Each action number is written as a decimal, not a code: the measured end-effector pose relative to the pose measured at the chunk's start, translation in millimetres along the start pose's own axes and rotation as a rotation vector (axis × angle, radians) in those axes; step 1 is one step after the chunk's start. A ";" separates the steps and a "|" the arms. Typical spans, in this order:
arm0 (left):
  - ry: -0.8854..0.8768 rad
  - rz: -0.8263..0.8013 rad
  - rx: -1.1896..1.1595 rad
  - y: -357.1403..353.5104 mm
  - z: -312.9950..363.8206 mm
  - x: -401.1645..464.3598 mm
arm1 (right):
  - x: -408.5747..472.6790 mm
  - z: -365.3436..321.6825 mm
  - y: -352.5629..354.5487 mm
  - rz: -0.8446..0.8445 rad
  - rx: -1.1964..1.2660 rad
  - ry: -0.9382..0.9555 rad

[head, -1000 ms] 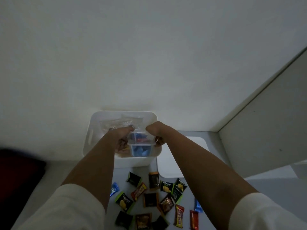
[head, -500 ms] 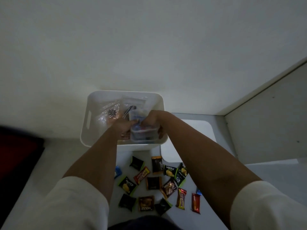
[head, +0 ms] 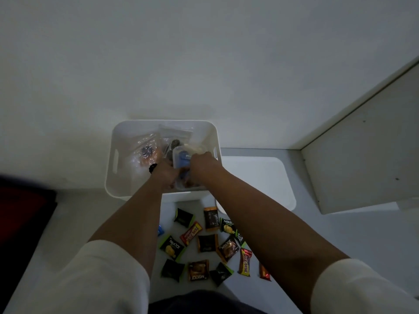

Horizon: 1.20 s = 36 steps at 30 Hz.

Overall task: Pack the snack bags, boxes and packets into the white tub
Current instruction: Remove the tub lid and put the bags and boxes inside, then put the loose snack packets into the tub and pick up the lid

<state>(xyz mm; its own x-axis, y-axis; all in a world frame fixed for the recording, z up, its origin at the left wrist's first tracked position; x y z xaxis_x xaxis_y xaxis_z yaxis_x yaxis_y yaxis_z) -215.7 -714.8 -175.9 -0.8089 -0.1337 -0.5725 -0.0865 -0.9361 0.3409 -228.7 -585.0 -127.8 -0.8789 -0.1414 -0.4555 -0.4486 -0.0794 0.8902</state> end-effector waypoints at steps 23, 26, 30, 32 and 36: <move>-0.694 0.325 0.372 -28.4 2.5 -150.5 | -126.7 133.0 -22.2 0.649 0.745 -0.323; -0.702 0.235 0.428 -39.1 -41.7 -161.7 | -143.6 154.8 -66.0 0.598 0.757 -0.376; -0.609 0.185 0.501 -37.4 -117.3 -165.9 | -167.7 159.2 -134.1 0.473 0.671 -0.292; -0.356 0.122 0.612 -30.6 -156.4 -161.4 | -178.6 154.1 -167.3 0.394 0.609 -0.224; -0.058 0.080 0.657 -18.9 -217.1 -163.1 | -204.2 135.4 -219.8 0.241 0.411 -0.182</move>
<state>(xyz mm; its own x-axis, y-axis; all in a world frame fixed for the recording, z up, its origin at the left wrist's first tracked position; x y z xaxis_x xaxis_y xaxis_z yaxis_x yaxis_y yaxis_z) 44.1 -745.9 -250.8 -0.8558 -0.1595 -0.4921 -0.3471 -0.5282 0.7749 27.5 -405.0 -229.6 -0.9628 0.0692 -0.2614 -0.2244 0.3346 0.9152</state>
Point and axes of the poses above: each hand's wrist, its own x-axis towards the middle knuckle, its own y-axis out of the back of the hand, z = x × y, the point moved 4 cm from there along x, towards the middle knuckle, and after that the axes turned 7 degrees about -x, right-handed, at the moved point
